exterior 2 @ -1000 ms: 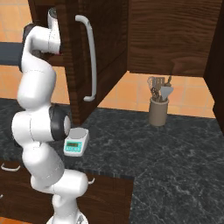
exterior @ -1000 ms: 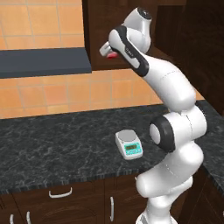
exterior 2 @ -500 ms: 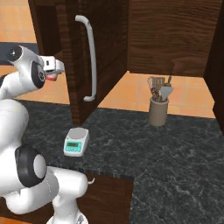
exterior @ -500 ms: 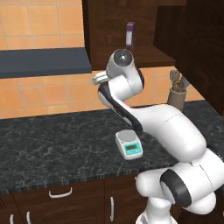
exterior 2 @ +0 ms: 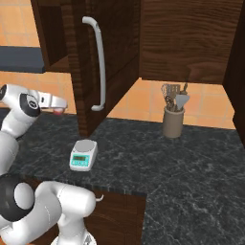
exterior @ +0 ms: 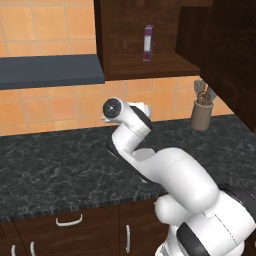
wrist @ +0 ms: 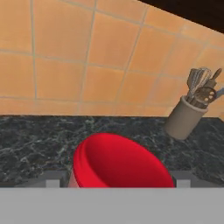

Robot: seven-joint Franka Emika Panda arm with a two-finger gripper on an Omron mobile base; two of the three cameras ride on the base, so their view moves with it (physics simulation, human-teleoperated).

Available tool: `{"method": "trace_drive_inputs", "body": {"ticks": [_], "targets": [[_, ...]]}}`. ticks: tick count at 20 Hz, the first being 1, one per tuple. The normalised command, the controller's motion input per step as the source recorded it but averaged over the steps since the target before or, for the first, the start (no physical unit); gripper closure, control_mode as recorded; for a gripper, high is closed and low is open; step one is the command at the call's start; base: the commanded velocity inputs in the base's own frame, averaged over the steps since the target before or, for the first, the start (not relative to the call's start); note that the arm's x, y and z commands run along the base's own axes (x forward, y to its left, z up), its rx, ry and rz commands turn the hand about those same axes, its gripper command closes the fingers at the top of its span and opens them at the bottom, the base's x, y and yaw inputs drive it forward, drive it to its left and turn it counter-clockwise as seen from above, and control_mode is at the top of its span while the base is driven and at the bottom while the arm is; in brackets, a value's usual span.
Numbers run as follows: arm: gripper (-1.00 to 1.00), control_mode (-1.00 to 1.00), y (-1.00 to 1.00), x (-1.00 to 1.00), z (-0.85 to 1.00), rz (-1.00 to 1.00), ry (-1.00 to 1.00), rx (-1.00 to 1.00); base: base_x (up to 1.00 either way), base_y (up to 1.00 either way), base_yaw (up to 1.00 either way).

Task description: Pick the jam and place it on the digital scale for weighing, and close the cabinet.

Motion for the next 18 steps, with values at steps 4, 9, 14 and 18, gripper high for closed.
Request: {"method": "trace_drive_inputs", "body": {"ticks": [4,9,14,18], "targets": [[1.0,-1.0,-0.24,0.01,-0.65,-0.14,0.14,-0.12,0.0,0.0,0.0],[1.0,-1.0,-0.4,0.0,-0.55,0.0,0.13,0.0,0.0,0.0,0.0],[1.0,-1.0,-0.41,0.0,-0.47,0.0,0.12,0.0,0.0,0.0,0.0],[1.0,-1.0,-0.25,-0.01,-0.46,0.0,0.03,-0.01,0.0,0.0,0.0]]}}
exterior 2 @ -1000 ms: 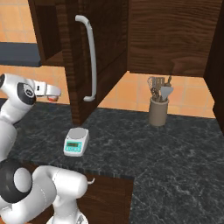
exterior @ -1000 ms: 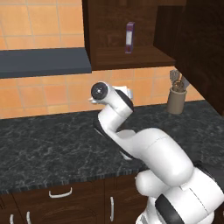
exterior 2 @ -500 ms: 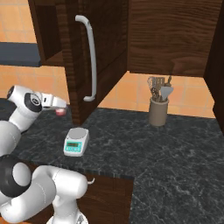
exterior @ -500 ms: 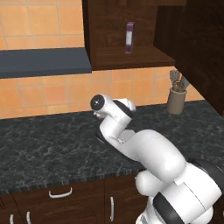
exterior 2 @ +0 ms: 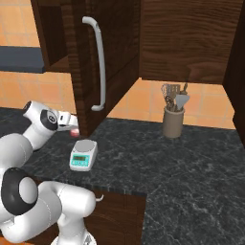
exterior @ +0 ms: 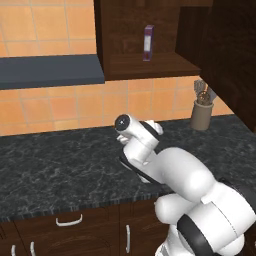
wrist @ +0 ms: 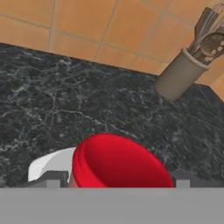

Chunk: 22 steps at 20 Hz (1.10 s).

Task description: Pick the jam and place it on the digital scale for weighing, and close the cabinet.

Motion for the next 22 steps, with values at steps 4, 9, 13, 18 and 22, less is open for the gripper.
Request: {"method": "trace_drive_inputs", "body": {"ticks": [4,9,13,18,22], "targets": [[1.0,-1.0,-0.15,0.0,-0.59,0.01,0.0,0.03,0.0,0.0,0.0],[1.0,-1.0,-0.04,0.0,-0.45,0.01,0.0,0.05,0.0,0.0,0.0],[1.0,-1.0,0.0,0.0,-0.25,0.0,0.0,0.01,0.0,0.0,0.0],[1.0,-1.0,-0.01,0.01,-0.24,0.0,-0.05,0.0,0.0,0.0,0.0],[1.0,-1.0,-0.01,0.14,-0.1,0.0,-0.03,0.0,0.0,0.0,0.0]]}}
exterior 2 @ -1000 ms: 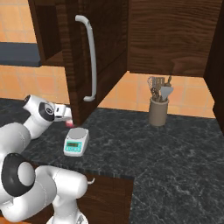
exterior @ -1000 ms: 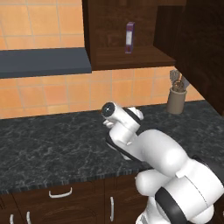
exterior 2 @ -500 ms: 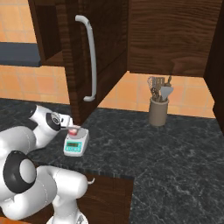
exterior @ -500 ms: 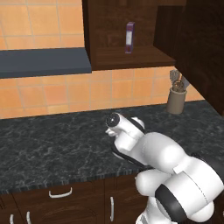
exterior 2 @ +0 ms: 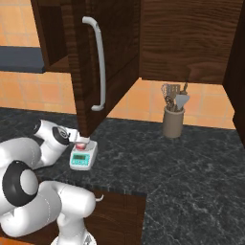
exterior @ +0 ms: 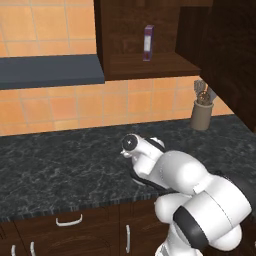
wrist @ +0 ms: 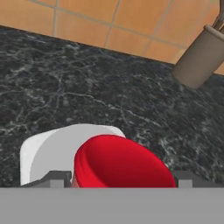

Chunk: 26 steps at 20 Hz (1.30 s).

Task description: Pick the jam and place it on the digital scale for weighing, and close the cabinet.

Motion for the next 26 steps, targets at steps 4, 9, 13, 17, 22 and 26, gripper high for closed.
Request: {"method": "trace_drive_inputs", "body": {"ticks": [4,9,13,17,22,26], "targets": [[1.0,-1.0,-0.01,0.12,-0.01,0.0,0.0,0.0,0.0,0.0,0.0],[-1.0,-1.0,-0.02,0.0,0.0,0.0,0.0,0.0,0.0,0.0,0.0],[-1.0,-1.0,0.0,0.0,0.0,0.0,-0.06,0.0,0.0,0.0,0.0],[-1.0,-1.0,-0.02,0.02,0.0,0.0,-0.13,0.0,0.0,0.0,0.0],[-1.0,-1.0,-0.03,0.0,0.02,0.0,-0.02,0.0,0.0,0.0,0.0],[-1.0,-1.0,0.21,-0.2,0.54,0.0,-0.1,0.0,0.0,0.0,0.0]]}}
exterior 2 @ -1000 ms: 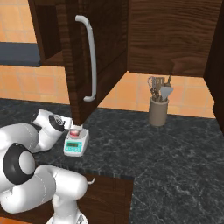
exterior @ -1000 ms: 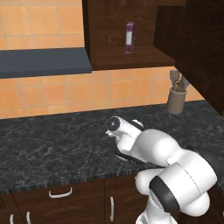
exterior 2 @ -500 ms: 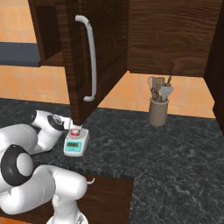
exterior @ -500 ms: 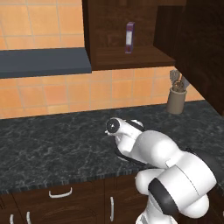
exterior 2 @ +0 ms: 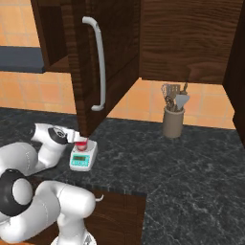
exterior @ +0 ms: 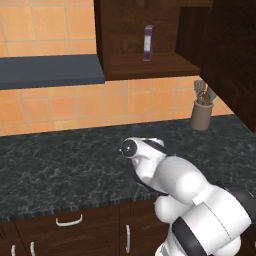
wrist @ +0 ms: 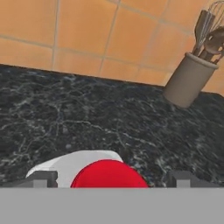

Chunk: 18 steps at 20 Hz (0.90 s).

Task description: Pick the jam and place it on the digital scale for weighing, and close the cabinet.

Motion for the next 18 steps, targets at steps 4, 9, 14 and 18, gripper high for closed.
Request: {"method": "trace_drive_inputs", "body": {"ticks": [4,9,14,18], "targets": [[-1.0,-1.0,0.25,-0.74,0.96,0.03,-0.27,0.01,0.0,0.0,0.0],[-1.0,-1.0,0.02,-1.0,0.99,0.0,-0.42,0.2,0.0,0.0,0.0],[-1.0,-1.0,-0.04,-1.0,1.0,0.0,-0.14,0.2,0.0,0.0,0.0],[-1.0,-1.0,-0.04,-1.0,0.99,0.0,0.0,0.23,0.0,0.0,0.0]]}}
